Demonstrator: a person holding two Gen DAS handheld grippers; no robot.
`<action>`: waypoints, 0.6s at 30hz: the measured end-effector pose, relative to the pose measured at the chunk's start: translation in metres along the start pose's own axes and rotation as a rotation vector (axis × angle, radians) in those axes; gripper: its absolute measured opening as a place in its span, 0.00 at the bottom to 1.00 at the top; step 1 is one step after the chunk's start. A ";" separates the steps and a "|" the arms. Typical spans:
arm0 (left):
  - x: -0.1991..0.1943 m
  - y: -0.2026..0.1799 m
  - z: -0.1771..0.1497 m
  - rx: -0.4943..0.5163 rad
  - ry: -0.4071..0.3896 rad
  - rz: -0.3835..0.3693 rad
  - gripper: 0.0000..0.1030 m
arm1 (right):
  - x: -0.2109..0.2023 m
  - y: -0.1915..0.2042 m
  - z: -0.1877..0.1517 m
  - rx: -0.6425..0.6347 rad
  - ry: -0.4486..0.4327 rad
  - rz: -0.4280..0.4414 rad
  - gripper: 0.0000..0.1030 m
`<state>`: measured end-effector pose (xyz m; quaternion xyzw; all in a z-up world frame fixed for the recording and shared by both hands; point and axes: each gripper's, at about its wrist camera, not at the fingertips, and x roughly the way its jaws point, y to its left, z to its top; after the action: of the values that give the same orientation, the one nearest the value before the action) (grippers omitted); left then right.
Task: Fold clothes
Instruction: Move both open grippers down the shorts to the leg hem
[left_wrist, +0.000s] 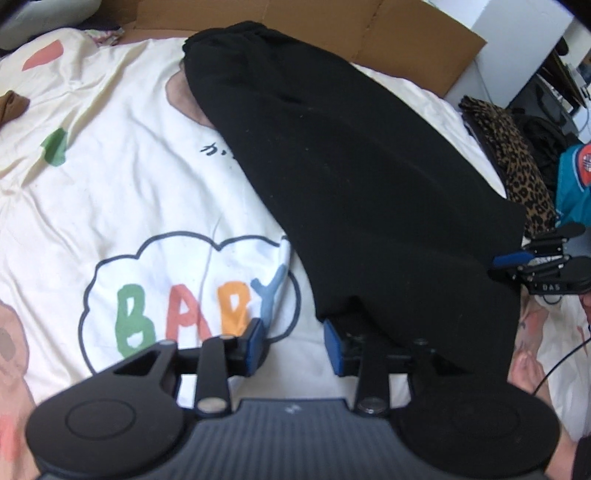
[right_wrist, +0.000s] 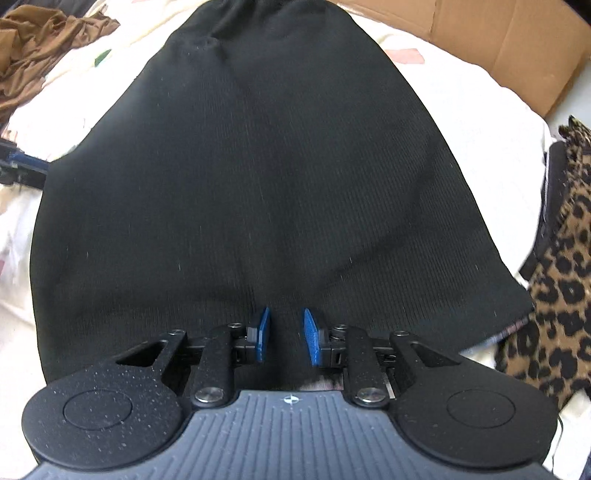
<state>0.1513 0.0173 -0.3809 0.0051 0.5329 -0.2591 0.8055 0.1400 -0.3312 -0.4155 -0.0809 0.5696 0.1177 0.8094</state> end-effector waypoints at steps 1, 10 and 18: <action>0.000 -0.001 -0.001 0.004 -0.007 -0.007 0.38 | -0.001 0.000 -0.002 -0.001 0.001 -0.004 0.25; 0.008 -0.024 -0.006 0.084 -0.010 -0.014 0.43 | -0.006 -0.002 -0.009 -0.007 -0.004 -0.003 0.25; 0.010 -0.014 0.001 -0.042 -0.061 -0.007 0.43 | -0.011 -0.006 -0.013 0.015 -0.011 0.012 0.25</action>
<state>0.1489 0.0011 -0.3852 -0.0216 0.5132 -0.2509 0.8205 0.1266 -0.3413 -0.4093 -0.0708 0.5663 0.1188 0.8125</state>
